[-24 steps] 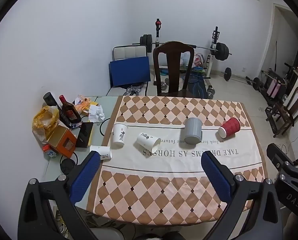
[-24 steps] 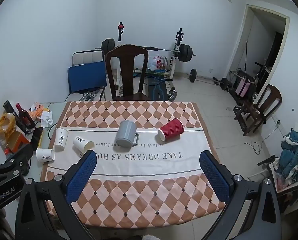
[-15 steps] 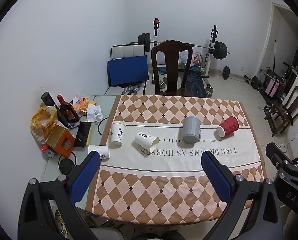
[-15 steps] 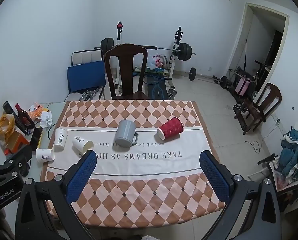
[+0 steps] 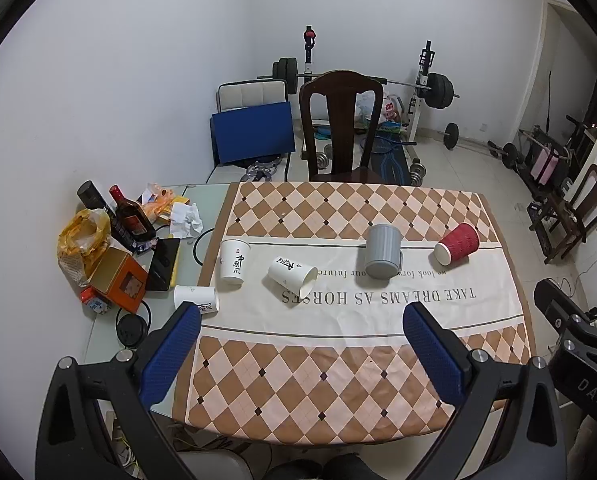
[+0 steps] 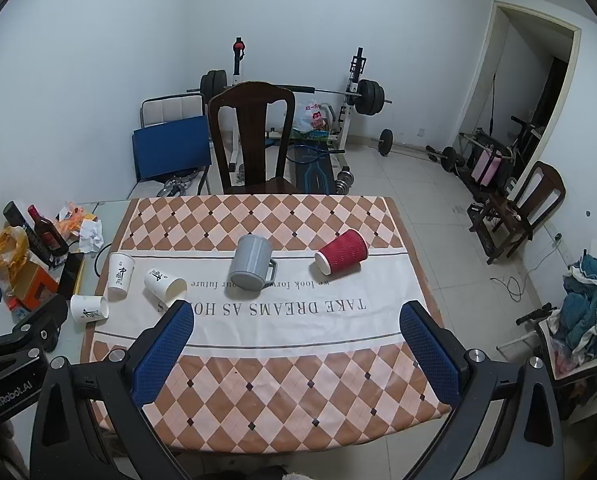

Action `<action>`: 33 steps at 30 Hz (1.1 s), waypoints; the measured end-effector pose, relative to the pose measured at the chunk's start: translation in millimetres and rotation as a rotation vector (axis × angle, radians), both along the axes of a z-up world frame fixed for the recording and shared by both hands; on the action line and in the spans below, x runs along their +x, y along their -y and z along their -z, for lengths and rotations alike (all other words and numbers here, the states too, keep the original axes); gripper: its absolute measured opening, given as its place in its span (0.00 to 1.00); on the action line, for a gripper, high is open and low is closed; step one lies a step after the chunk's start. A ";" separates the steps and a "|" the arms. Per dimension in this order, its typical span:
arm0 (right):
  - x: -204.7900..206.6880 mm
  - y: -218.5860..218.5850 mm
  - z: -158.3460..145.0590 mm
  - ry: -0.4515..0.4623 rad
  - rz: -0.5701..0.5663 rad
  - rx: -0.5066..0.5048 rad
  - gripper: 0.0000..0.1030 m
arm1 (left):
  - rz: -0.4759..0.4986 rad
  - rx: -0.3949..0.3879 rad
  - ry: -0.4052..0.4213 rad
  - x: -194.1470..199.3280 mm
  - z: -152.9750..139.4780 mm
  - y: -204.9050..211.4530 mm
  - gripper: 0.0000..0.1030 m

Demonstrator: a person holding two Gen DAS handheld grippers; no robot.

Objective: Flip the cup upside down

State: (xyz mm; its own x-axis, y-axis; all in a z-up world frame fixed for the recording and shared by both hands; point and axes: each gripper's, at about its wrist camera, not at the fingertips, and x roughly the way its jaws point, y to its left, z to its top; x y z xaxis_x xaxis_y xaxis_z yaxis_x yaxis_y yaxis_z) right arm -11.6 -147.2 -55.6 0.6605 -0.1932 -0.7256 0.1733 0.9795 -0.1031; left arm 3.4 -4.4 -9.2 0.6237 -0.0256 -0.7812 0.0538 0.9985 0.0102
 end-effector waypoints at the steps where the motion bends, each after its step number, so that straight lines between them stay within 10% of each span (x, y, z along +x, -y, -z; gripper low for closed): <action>1: 0.3 0.4 -0.1 -0.002 -0.001 -0.001 1.00 | 0.000 0.001 -0.001 1.0 -0.1 -0.2 1.00; 33: 3.1 5.5 6.3 0.000 0.004 0.007 1.00 | 0.000 0.004 -0.005 2.1 -1.5 1.6 1.00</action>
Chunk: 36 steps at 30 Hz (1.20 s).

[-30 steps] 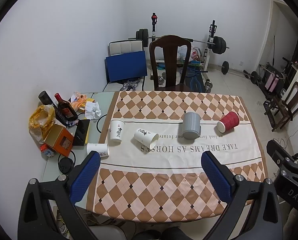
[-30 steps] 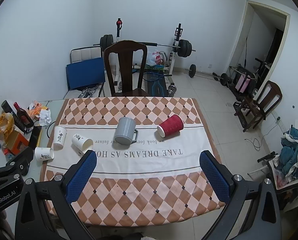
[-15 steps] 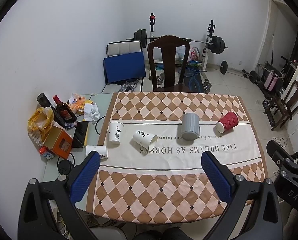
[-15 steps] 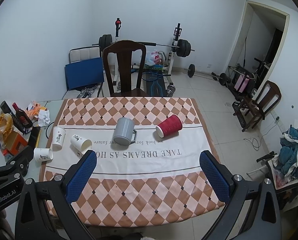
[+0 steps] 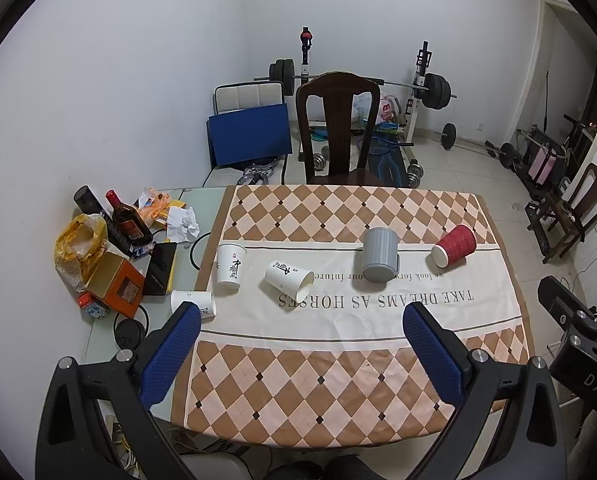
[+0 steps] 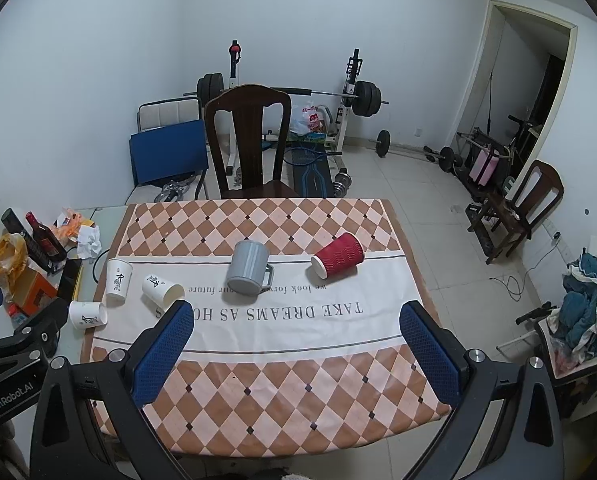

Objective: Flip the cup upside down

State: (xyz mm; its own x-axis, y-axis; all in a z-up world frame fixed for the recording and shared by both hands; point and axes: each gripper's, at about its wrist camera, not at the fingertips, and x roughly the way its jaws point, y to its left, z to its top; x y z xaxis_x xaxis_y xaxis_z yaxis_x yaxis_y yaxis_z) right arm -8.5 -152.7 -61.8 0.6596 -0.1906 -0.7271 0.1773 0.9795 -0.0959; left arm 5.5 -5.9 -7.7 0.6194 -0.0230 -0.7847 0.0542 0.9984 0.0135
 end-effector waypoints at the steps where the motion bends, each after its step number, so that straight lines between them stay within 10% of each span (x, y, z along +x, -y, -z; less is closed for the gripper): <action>1: -0.1 -0.1 -2.4 0.001 0.002 0.002 1.00 | 0.000 0.001 0.001 -0.2 -0.1 0.5 1.00; 36: -1.1 1.6 -4.0 0.007 0.007 -0.001 1.00 | 0.001 -0.006 0.001 0.0 -1.7 1.2 1.00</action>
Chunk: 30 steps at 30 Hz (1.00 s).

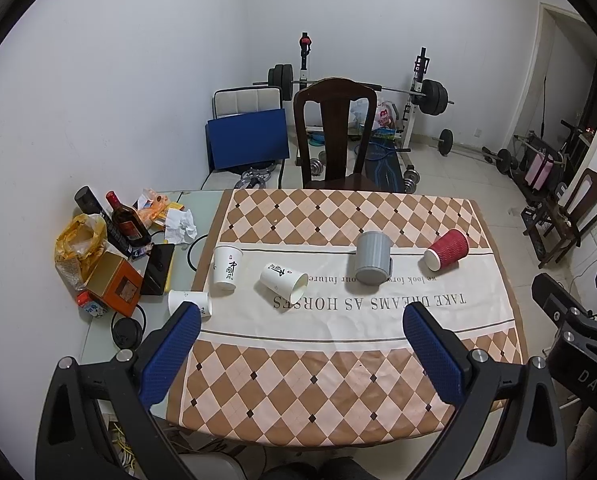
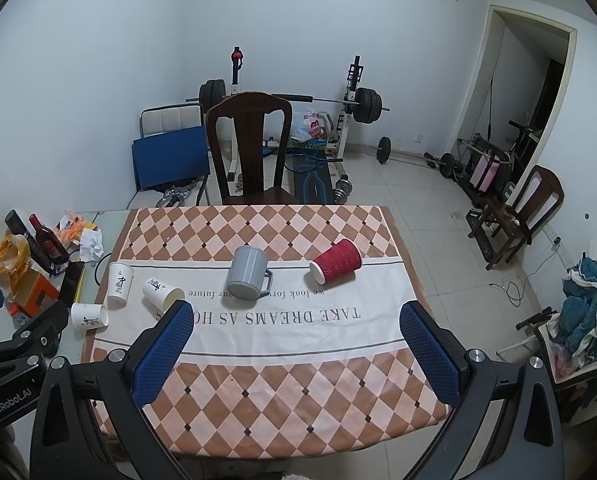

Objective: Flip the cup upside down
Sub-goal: 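Reach the right gripper to the white paper cup lying on its side and grasp it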

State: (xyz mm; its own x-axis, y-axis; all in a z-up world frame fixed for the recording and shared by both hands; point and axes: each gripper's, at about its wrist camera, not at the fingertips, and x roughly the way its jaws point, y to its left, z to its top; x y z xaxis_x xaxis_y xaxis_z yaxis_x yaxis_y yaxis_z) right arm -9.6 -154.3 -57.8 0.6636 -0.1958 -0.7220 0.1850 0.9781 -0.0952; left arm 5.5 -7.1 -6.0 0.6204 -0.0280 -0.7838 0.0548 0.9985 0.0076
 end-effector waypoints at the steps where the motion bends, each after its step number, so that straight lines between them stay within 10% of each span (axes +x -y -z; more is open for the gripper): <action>1: -0.3 0.1 -2.2 0.000 0.000 0.000 1.00 | -0.003 0.002 0.000 -0.1 0.1 0.1 1.00; 9: 29.9 14.3 6.2 -0.068 0.003 0.010 1.00 | -0.099 -0.004 -0.087 26.5 36.5 -13.8 1.00; 18: 123.1 -50.9 183.1 -0.398 -0.114 0.042 0.96 | -0.442 -0.023 -0.361 81.2 164.5 -108.4 1.00; 30: 194.2 -134.6 329.8 -0.602 -0.138 -0.015 0.72 | -0.752 -0.430 -0.583 141.3 299.7 -225.2 0.83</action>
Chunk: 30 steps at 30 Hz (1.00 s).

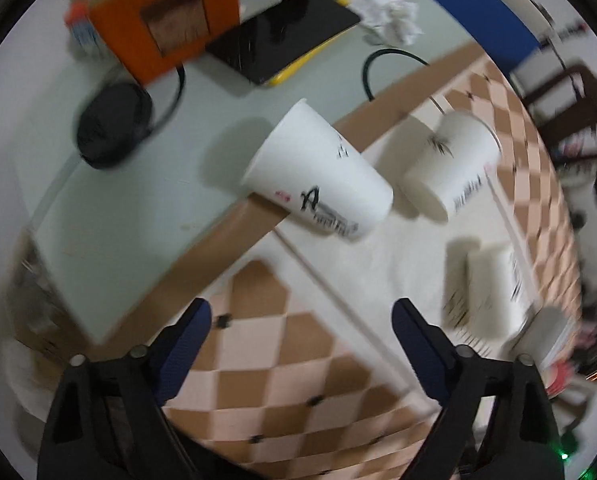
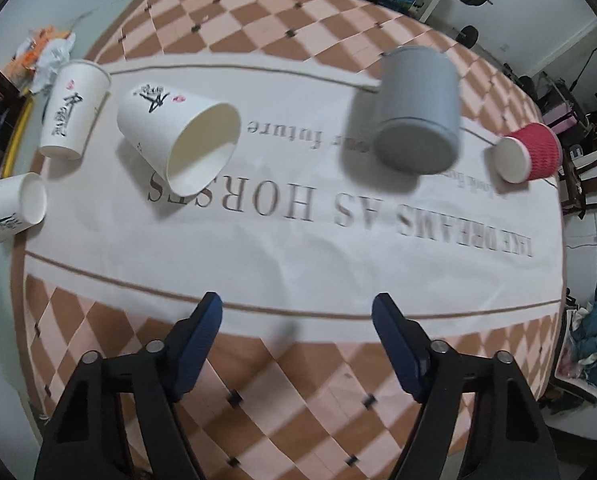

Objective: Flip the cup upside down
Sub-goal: 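Reach the right gripper to the white paper cup lying on its side and grasp it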

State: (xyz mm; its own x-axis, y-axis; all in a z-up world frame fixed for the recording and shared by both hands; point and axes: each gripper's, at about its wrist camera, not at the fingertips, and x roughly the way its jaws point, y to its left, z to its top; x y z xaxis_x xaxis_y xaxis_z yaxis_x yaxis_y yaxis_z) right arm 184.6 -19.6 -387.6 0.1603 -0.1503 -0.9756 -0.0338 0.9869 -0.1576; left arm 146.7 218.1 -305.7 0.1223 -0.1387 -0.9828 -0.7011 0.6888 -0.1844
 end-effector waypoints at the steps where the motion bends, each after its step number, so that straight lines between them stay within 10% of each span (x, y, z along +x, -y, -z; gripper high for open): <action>1: 5.3 -4.4 8.1 -0.010 0.003 0.005 0.69 | -0.045 -0.044 0.002 4.3 8.2 -6.6 0.81; 11: 29.6 -15.2 35.2 -0.065 0.059 0.004 0.68 | -0.294 -0.265 0.036 32.6 51.3 -44.6 0.78; 17: 32.8 -19.6 38.9 -0.082 0.067 -0.013 0.68 | -0.305 -0.215 0.044 48.7 62.9 -62.3 0.69; 30: -11.2 -21.7 17.6 -0.081 -0.063 0.037 0.68 | 0.503 0.220 0.064 52.1 19.5 21.7 0.67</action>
State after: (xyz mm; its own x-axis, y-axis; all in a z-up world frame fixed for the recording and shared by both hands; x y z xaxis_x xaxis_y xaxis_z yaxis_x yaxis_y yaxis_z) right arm 173.4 2.1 -405.2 0.0890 -0.1061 -0.9904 -0.1073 0.9875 -0.1154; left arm 198.8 196.4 -325.2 0.1541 0.0128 -0.9880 -0.2680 0.9630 -0.0294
